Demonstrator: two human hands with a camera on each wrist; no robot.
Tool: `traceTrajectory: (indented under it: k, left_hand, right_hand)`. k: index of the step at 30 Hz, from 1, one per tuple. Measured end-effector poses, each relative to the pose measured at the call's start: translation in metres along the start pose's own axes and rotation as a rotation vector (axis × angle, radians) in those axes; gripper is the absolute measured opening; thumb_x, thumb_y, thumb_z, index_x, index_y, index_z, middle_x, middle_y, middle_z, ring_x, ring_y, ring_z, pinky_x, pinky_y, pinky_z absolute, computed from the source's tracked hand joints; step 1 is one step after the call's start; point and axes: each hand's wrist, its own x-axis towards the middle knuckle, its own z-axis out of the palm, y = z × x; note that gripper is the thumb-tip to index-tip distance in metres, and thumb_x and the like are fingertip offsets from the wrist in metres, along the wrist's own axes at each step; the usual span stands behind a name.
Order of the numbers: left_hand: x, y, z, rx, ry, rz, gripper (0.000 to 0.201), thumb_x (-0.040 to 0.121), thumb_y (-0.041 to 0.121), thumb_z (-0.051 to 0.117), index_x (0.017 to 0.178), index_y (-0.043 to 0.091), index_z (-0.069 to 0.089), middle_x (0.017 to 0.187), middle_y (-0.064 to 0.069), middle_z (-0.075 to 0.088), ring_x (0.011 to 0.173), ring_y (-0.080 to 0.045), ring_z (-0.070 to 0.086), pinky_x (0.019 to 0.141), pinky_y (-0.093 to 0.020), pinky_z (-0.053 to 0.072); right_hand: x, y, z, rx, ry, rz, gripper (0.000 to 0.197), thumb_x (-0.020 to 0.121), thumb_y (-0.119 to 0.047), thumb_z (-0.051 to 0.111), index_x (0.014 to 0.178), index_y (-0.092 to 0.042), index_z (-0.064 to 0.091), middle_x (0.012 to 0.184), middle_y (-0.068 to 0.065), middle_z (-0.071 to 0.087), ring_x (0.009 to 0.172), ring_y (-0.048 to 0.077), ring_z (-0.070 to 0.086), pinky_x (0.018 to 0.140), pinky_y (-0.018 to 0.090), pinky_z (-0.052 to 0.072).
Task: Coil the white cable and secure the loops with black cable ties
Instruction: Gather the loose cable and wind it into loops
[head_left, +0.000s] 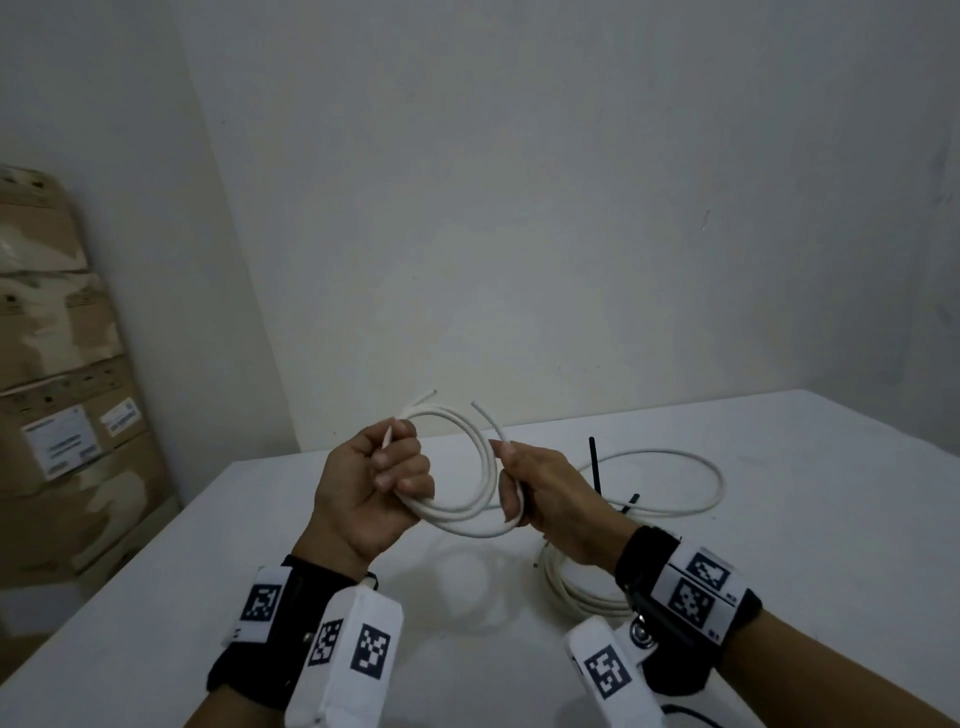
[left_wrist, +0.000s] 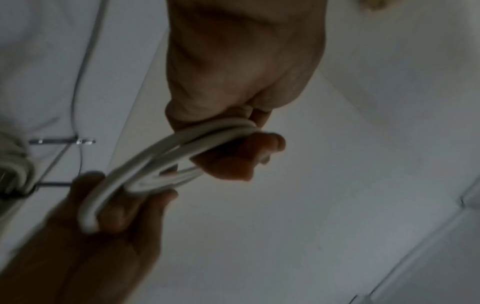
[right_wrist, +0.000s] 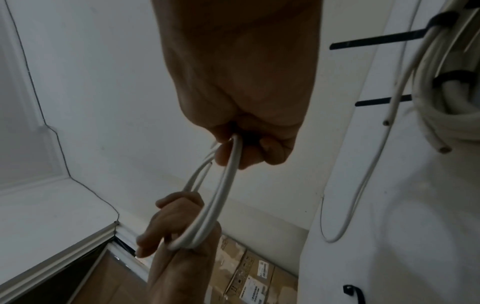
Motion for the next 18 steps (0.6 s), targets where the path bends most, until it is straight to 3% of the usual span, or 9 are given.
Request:
traceTrajectory:
  k: [2, 3, 5, 7, 11, 15, 18]
  left_hand:
    - [-0.001, -0.003, 0.006, 0.189, 0.083, -0.01, 0.013, 0.075, 0.016, 0.069, 0.074, 0.004, 0.066, 0.044, -0.003, 0.048, 0.036, -0.018, 0.047, 0.047, -0.03, 0.047]
    - [-0.001, -0.005, 0.009, 0.252, 0.152, 0.016, 0.014, 0.072, 0.018, 0.069, 0.069, 0.005, 0.064, 0.039, -0.001, 0.04, 0.031, -0.015, 0.04, 0.041, -0.027, 0.044]
    - [-0.002, -0.01, 0.015, 0.314, 0.243, 0.049, 0.025, 0.08, 0.022, 0.049, 0.067, 0.006, 0.063, 0.036, 0.001, 0.031, 0.027, -0.014, 0.032, 0.038, -0.025, 0.04]
    - [-0.002, -0.013, 0.015, 0.326, 0.296, 0.051, 0.031, 0.084, 0.022, 0.04, 0.07, 0.006, 0.062, 0.036, 0.001, 0.028, 0.027, -0.013, 0.029, 0.038, -0.023, 0.038]
    - [-0.002, -0.018, 0.013, 0.261, 0.266, 0.059, 0.021, 0.081, 0.022, 0.045, 0.066, 0.009, 0.053, 0.032, 0.003, 0.026, 0.026, -0.01, 0.017, 0.033, -0.016, 0.032]
    - [-0.001, -0.028, 0.005, 0.123, 0.193, 0.116, 0.025, 0.058, 0.02, 0.075, 0.062, 0.01, 0.052, 0.032, 0.005, 0.025, 0.03, -0.012, 0.011, 0.028, -0.016, 0.03]
    - [0.001, -0.036, 0.005, 0.156, 0.27, 0.129, 0.02, 0.075, 0.023, 0.055, 0.06, 0.011, 0.051, 0.031, 0.004, 0.023, 0.021, -0.009, 0.02, 0.03, -0.013, 0.024]
  right_hand:
    - [0.002, -0.003, -0.004, -0.016, 0.027, -0.012, 0.039, 0.102, -0.029, 0.035, 0.094, 0.001, 0.059, 0.043, -0.001, 0.044, 0.042, 0.011, 0.035, 0.047, 0.026, 0.027]
    - [0.003, -0.004, -0.006, -0.014, 0.05, -0.011, 0.038, 0.103, -0.027, 0.036, 0.099, 0.001, 0.06, 0.042, -0.001, 0.041, 0.041, 0.011, 0.034, 0.046, 0.025, 0.028]
    - [0.006, -0.004, -0.009, -0.024, 0.091, 0.002, 0.037, 0.104, -0.025, 0.035, 0.107, -0.002, 0.064, 0.042, -0.001, 0.038, 0.041, 0.011, 0.033, 0.046, 0.024, 0.029]
    - [0.009, -0.003, -0.01, -0.06, 0.119, -0.017, 0.036, 0.103, -0.026, 0.037, 0.106, -0.005, 0.066, 0.043, -0.002, 0.038, 0.042, 0.011, 0.034, 0.048, 0.026, 0.029]
    - [0.009, -0.002, -0.005, -0.065, 0.152, -0.08, 0.035, 0.101, -0.033, 0.042, 0.099, -0.009, 0.068, 0.053, -0.003, 0.041, 0.045, 0.008, 0.034, 0.046, 0.024, 0.029]
    - [0.009, -0.006, 0.005, 0.093, 0.166, -0.068, 0.032, 0.102, -0.032, 0.039, 0.092, -0.017, 0.066, 0.062, -0.001, 0.047, 0.051, 0.009, 0.037, 0.045, 0.021, 0.031]
    - [0.012, -0.008, 0.01, 0.086, 0.272, -0.081, 0.033, 0.102, -0.03, 0.038, 0.088, -0.017, 0.065, 0.067, 0.002, 0.052, 0.056, 0.012, 0.043, 0.046, 0.019, 0.036]
